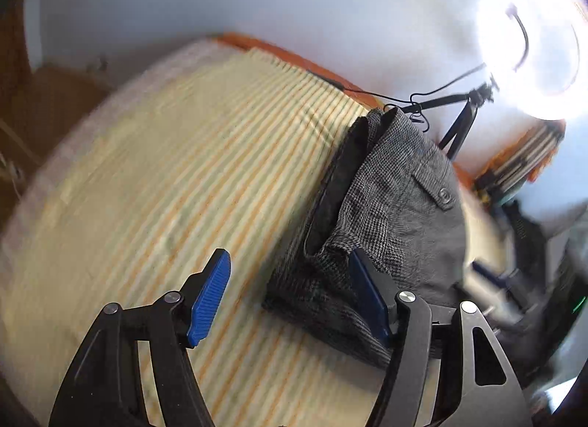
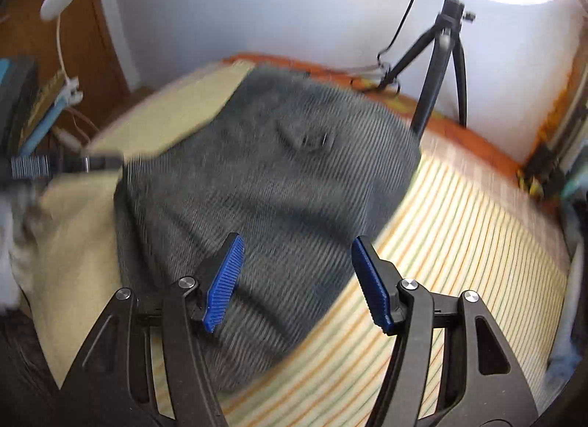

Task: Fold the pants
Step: 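Grasp the folded trousers with the right tool and fold again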

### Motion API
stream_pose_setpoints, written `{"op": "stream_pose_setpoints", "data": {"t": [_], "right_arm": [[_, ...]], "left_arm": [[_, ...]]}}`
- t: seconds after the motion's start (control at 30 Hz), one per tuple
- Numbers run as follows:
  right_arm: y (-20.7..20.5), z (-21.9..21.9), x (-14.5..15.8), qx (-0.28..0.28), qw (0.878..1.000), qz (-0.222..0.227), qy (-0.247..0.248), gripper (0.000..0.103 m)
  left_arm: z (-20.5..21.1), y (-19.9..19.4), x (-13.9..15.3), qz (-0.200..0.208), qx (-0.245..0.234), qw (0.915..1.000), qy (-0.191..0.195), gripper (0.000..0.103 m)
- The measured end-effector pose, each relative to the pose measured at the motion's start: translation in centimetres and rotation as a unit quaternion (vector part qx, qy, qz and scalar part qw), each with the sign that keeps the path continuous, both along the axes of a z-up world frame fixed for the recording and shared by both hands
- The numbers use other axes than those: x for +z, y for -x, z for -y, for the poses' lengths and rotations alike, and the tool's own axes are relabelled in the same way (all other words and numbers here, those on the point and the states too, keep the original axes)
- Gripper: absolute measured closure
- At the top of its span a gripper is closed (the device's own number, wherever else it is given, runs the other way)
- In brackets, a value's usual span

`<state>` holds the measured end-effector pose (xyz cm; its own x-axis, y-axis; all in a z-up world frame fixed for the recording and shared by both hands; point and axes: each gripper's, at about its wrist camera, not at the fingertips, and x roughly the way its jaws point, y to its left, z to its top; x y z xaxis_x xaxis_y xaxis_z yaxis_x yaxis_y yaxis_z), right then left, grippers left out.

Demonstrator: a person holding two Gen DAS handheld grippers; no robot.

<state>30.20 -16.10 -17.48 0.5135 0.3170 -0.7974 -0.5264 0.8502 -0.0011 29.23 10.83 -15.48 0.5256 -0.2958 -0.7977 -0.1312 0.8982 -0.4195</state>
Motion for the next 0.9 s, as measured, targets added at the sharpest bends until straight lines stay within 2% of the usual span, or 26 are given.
{"op": "stream_pose_setpoints", "data": {"t": [0.07, 0.13, 0.23, 0.3, 0.5, 0.6, 0.7, 0.73, 0.83, 0.9], "right_arm": [[0.5, 0.4, -0.3, 0.001, 1.0, -0.003, 0.003, 0.038], [0.4, 1.1, 0.0, -0.002, 1.0, -0.016, -0.014, 0.037], [-0.6, 3.4, 1.1, -0.031, 0.995, -0.048, -0.078, 0.033], [-1.6, 4.9, 1.3, -0.051, 0.99, -0.066, -0.115, 0.025], [-4.6, 8.2, 1.1, -0.094, 0.964, -0.133, -0.21, 0.022], [-5.8, 9.1, 0.5, -0.107, 0.951, -0.158, -0.242, 0.022], [-6.3, 9.4, 0.3, -0.114, 0.943, -0.168, -0.262, 0.022], [-6.5, 9.5, 0.3, -0.114, 0.942, -0.17, -0.266, 0.022], [-7.0, 9.8, -0.3, -0.122, 0.936, -0.177, -0.279, 0.022], [-7.3, 10.1, -0.6, -0.127, 0.929, -0.186, -0.294, 0.022]], "left_arm": [[-0.8, 0.3, -0.7, -0.022, 0.008, 0.9985, 0.049, 0.037], [-1.0, 0.4, -1.2, -0.034, 0.011, 0.9964, 0.077, 0.037], [-1.0, 0.6, -1.9, -0.05, 0.013, 0.9907, 0.125, 0.036], [-0.7, 0.6, -2.4, -0.06, 0.016, 0.9868, 0.15, 0.034], [0.3, 0.5, -3.0, -0.077, 0.017, 0.9815, 0.174, 0.032], [-0.2, 1.1, -3.6, -0.089, 0.037, 0.9763, 0.194, 0.032], [-0.5, 2.2, -4.4, -0.092, 0.057, 0.9693, 0.221, 0.028], [-0.4, 2.3, -4.4, -0.086, 0.059, 0.9687, 0.225, 0.023], [0.4, 2.0, -4.1, -0.078, 0.054, 0.9714, 0.218, 0.022], [0.6, 1.6, -4.1, -0.076, 0.057, 0.9689, 0.228, 0.022]]}}
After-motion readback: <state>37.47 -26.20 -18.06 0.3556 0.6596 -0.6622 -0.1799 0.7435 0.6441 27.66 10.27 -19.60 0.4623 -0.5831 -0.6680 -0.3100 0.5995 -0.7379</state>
